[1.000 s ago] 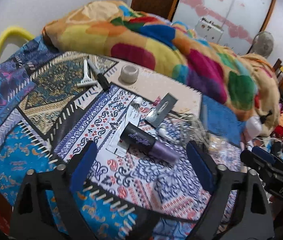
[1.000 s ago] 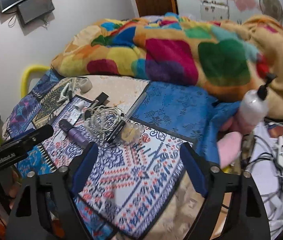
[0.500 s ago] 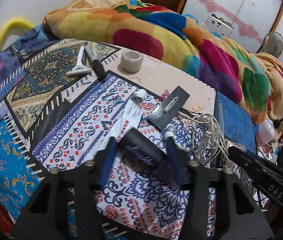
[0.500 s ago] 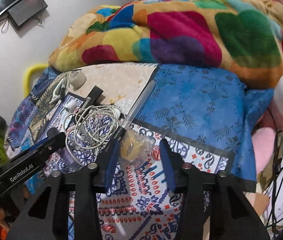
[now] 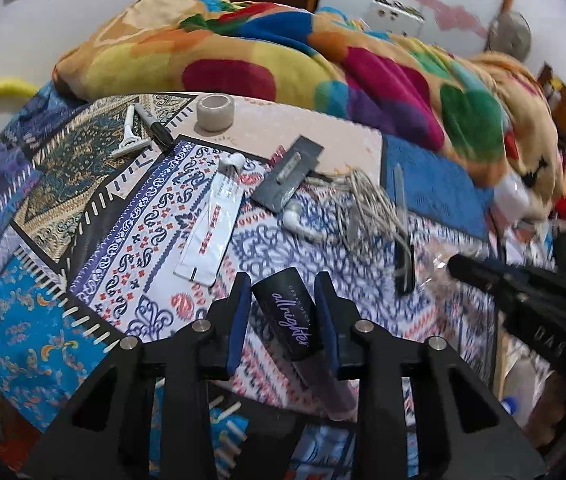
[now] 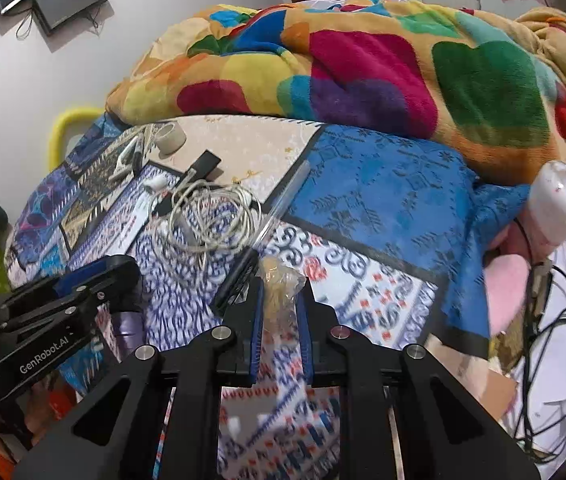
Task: Collect trash
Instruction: 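Grasp the dark purple tube with the left tool while the right tool grasps the clear plastic wrapper, then carry the purple tube and clear wrapper down to the white bucket with both tools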
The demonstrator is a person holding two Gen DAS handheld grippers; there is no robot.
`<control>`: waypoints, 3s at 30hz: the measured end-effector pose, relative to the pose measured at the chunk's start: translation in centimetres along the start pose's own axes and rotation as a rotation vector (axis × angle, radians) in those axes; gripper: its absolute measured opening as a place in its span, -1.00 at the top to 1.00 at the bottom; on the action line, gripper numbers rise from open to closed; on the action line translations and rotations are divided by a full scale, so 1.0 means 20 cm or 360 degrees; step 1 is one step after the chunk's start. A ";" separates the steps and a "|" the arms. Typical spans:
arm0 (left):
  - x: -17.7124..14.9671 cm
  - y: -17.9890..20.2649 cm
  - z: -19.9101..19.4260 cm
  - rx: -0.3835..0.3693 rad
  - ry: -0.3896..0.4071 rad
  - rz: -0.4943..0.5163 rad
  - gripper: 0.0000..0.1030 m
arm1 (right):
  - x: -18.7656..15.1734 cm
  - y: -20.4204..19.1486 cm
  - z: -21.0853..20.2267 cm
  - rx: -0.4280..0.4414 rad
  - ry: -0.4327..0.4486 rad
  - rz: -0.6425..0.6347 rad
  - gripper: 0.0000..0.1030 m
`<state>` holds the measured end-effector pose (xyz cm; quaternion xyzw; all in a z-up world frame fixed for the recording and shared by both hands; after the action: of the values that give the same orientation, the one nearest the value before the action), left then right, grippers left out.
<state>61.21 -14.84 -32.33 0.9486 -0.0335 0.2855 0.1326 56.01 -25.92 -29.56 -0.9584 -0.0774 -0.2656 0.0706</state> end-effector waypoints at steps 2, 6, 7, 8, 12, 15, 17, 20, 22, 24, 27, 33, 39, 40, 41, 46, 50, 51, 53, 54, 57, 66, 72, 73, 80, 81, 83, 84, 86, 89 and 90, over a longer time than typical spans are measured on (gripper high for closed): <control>-0.04 0.02 0.00 -0.0008 -0.0052 0.0043 0.37 | -0.03 0.00 -0.02 -0.0020 -0.0008 -0.0032 0.75; -0.10 0.03 -0.02 -0.0001 -0.0079 0.0041 0.36 | -0.08 0.02 -0.06 -0.0035 -0.0016 -0.0045 0.77; -0.12 0.03 -0.02 -0.0005 -0.0091 0.0035 0.35 | -0.09 0.02 -0.07 -0.0028 -0.0018 -0.0040 0.77; -0.14 0.03 -0.01 -0.0013 -0.0116 0.0016 0.30 | -0.10 0.03 -0.07 -0.0017 -0.0024 -0.0031 0.77; -0.20 0.03 -0.01 0.0002 -0.0108 -0.0008 0.34 | -0.13 0.02 -0.11 -0.0020 -0.0014 -0.0026 0.77; -0.21 0.04 -0.02 -0.0008 -0.0106 0.0000 0.50 | -0.14 0.00 -0.15 -0.0019 0.0006 -0.0039 0.78; -0.21 0.04 -0.04 0.0020 -0.0090 0.0021 0.51 | -0.15 -0.02 -0.17 -0.0018 0.0017 -0.0049 0.78; -0.19 0.05 -0.11 -0.0005 -0.0056 0.0019 0.51 | -0.14 -0.05 -0.21 -0.0020 0.0040 -0.0072 0.78; -0.18 0.05 -0.17 -0.0008 -0.0024 0.0024 0.51 | -0.14 -0.07 -0.24 -0.0018 0.0058 -0.0081 0.78; -0.17 0.06 -0.25 -0.0019 0.0017 0.0029 0.51 | -0.13 -0.10 -0.29 -0.0012 0.0078 -0.0089 0.78; -0.15 0.06 -0.38 -0.0025 0.0073 0.0039 0.51 | -0.12 -0.16 -0.36 -0.0009 0.0117 -0.0111 0.79; -0.15 0.02 -0.66 -0.0020 0.0186 0.0021 0.51 | -0.10 -0.33 -0.54 -0.0003 0.0217 -0.0191 0.79; -0.22 -0.09 -0.95 0.0030 0.0282 -0.0014 0.51 | -0.11 -0.53 -0.71 0.0049 0.0295 -0.0269 0.79; -0.23 -0.11 -0.98 0.0038 0.0293 -0.0023 0.51 | -0.12 -0.59 -0.73 0.0065 0.0305 -0.0286 0.79; -0.25 -0.14 -1.02 0.0048 0.0308 -0.0035 0.51 | -0.12 -0.61 -0.75 0.0074 0.0312 -0.0294 0.79; -0.38 -0.31 -1.24 0.0113 0.0361 -0.0106 0.51 | -0.17 -0.85 -0.82 0.0149 0.0335 -0.0374 0.79; -0.48 -0.46 -1.36 0.0172 0.0382 -0.0160 0.51 | -0.22 -1.03 -0.84 0.0202 0.0334 -0.0441 0.79; -0.51 -0.50 -1.38 0.0186 0.0385 -0.0173 0.51 | -0.24 -1.08 -0.84 0.0221 0.0331 -0.0463 0.79; -0.58 -0.59 -1.44 0.0217 0.0388 -0.0207 0.51 | -0.28 -1.20 -0.84 0.0258 0.0317 -0.0504 0.79; -0.60 -0.63 -1.46 0.0230 0.0388 -0.0222 0.51 | -0.29 -1.25 -0.84 0.0272 0.0310 -0.0522 0.79; -0.69 -0.76 -1.51 0.0285 0.0390 -0.0263 0.51 | -0.34 -1.39 -0.82 0.0316 0.0290 -0.0576 0.79; -0.98 -1.13 -1.54 0.0377 0.0323 -0.0437 0.51 | -0.55 -1.81 -0.66 0.0427 0.0148 -0.0769 0.79; -1.21 -1.35 -1.40 0.0390 0.0214 -0.0580 0.51 | -0.70 -2.00 -0.51 0.0457 0.0014 -0.0886 0.79; -1.24 -1.38 -1.37 0.0390 0.0191 -0.0608 0.51 | -0.74 -2.03 -0.47 0.0461 -0.0018 -0.0910 0.79; -1.50 -1.58 -1.15 0.0398 0.0017 -0.0763 0.51 | -0.92 -2.19 -0.22 0.0474 -0.0223 -0.1000 0.79; -1.54 -1.60 -1.11 0.0395 -0.0009 -0.0782 0.51 | -0.94 -2.20 -0.19 0.0468 -0.0245 -0.1001 0.79; -1.60 -1.65 -1.05 0.0390 -0.0057 -0.0816 0.51 | -0.98 -2.23 -0.12 0.0456 -0.0288 -0.1014 0.79; -1.63 -1.67 -1.02 0.0389 -0.0083 -0.0827 0.51 | -1.00 -2.25 -0.09 0.0452 -0.0311 -0.1023 0.79; -1.68 -1.71 -0.95 0.0402 -0.0139 -0.0848 0.51 | -1.04 -2.28 -0.01 0.0440 -0.0357 -0.1037 0.79; -1.76 -1.77 -0.87 0.0400 -0.0202 -0.0896 0.51 | -1.08 -2.31 0.08 0.0440 -0.0433 -0.1046 0.79; -1.78 -1.79 -0.85 0.0394 -0.0223 -0.0922 0.51 | -1.09 -2.32 0.09 0.0440 -0.0448 -0.1045 0.78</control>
<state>27.43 23.82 -46.64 0.9449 0.2640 0.1719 0.0894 29.85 17.38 -38.12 -0.8911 -0.4244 -0.1269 0.0991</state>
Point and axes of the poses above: each gripper's, at about its wrist camera, not at the fingertips, and z roughly the way its jaws point, y to its right, x to its top, the point moved 9 cm from there along z, roughly the way its jaws point, and after that the axes turned 8 degrees about -x, right-handed, at the moved point
